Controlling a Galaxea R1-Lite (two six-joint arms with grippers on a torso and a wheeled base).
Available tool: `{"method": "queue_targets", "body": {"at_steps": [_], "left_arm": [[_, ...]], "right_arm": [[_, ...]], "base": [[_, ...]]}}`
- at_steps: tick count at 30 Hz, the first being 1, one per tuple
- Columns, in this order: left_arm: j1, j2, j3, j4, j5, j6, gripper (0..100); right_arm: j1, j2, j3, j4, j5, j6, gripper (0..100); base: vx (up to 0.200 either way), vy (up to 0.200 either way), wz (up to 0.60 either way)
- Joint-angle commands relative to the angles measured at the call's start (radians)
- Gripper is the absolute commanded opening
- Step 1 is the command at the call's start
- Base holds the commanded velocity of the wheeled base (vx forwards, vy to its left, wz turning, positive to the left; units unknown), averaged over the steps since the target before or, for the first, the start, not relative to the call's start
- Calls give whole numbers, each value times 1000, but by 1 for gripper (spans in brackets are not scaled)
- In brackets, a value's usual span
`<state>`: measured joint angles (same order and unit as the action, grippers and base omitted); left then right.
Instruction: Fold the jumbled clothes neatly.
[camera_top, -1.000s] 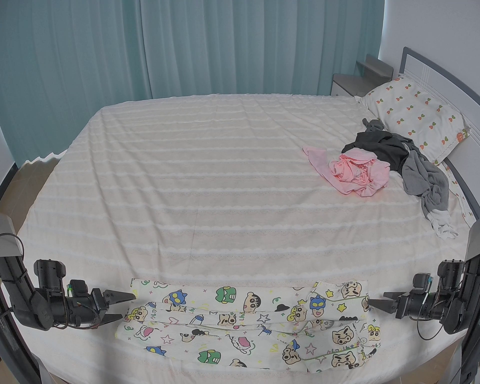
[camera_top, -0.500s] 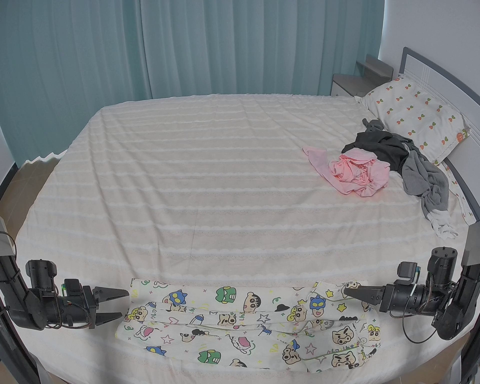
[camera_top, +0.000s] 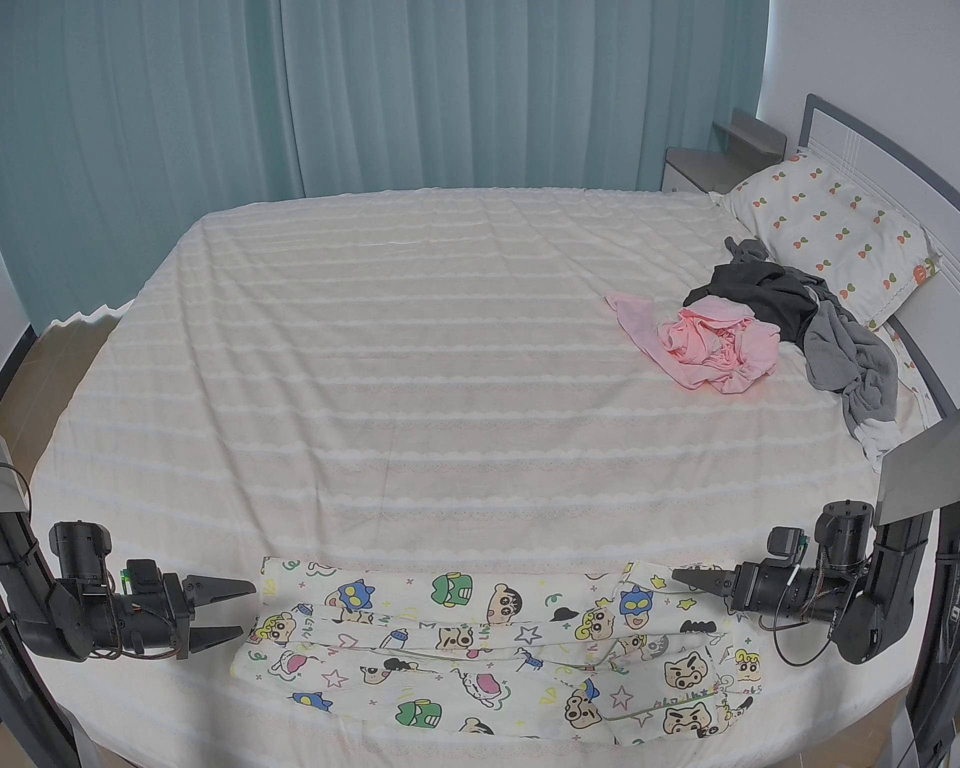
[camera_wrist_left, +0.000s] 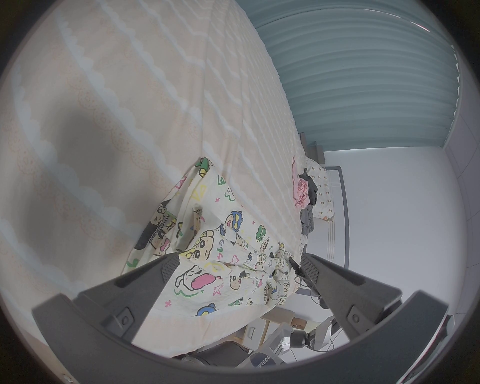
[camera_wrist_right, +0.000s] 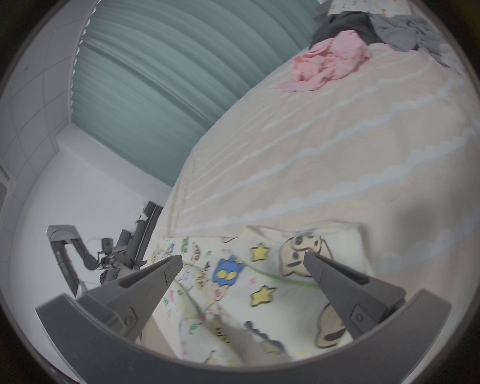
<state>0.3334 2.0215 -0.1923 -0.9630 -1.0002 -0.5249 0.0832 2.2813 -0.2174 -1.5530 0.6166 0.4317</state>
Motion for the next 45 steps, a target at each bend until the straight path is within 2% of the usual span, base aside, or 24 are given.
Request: {"method": "queue_targets", "body": {"at_steps": [1, 9, 14, 19, 23, 24, 25, 29, 30, 31, 32, 34, 36, 39, 45], "left_arm": [[1, 3, 1, 0, 0, 0, 100], [1, 3, 2, -2, 0, 0, 100], [1, 3, 2, 0, 0, 0, 100], [1, 3, 2, 0, 0, 0, 100], [1, 3, 2, 0, 0, 0, 100], [1, 3, 2, 0, 0, 0, 100], [1, 3, 2, 0, 0, 0, 100], [1, 3, 2, -2, 0, 0, 100], [-1, 3, 2, 0, 0, 0, 100], [1, 3, 2, -2, 0, 0, 100], [-1, 3, 2, -2, 0, 0, 100], [1, 3, 2, -2, 0, 2, 100], [-1, 3, 2, 0, 0, 2, 100], [-1, 3, 2, 0, 0, 2, 100], [-1, 3, 2, -2, 0, 2, 100]], "right_arm": [[-42, 93, -26, -13, -5, 1, 100], [-42, 83, -14, -15, -8, -10, 100], [-33, -42, 0, -13, -28, 1, 100], [33, -138, -36, -12, -81, 1, 100], [75, -143, -95, 25, -97, -1, 100], [98, -143, -165, 134, -98, -4, 100], [101, -143, -175, 149, -98, -5, 100], [124, -141, -312, 366, -100, -21, 100], [135, -138, -356, 444, -100, -50, 100], [135, -138, -359, 452, -100, -53, 100], [138, -135, -411, 550, -103, -105, 100], [144, -131, -465, 653, -133, -159, 100], [168, -123, -523, 754, -204, -225, 100], [190, -117, -548, 815, -244, -288, 100], [225, -89, -557, 855, -256, -307, 100]], "base": [[0, 0, 0], [0, 0, 0], [0, 0, 0], [0, 0, 0], [0, 0, 0], [0, 0, 0], [0, 0, 0], [0, 0, 0], [0, 0, 0], [0, 0, 0], [0, 0, 0], [0, 0, 0], [0, 0, 0], [0, 0, 0], [0, 0, 0]]}}
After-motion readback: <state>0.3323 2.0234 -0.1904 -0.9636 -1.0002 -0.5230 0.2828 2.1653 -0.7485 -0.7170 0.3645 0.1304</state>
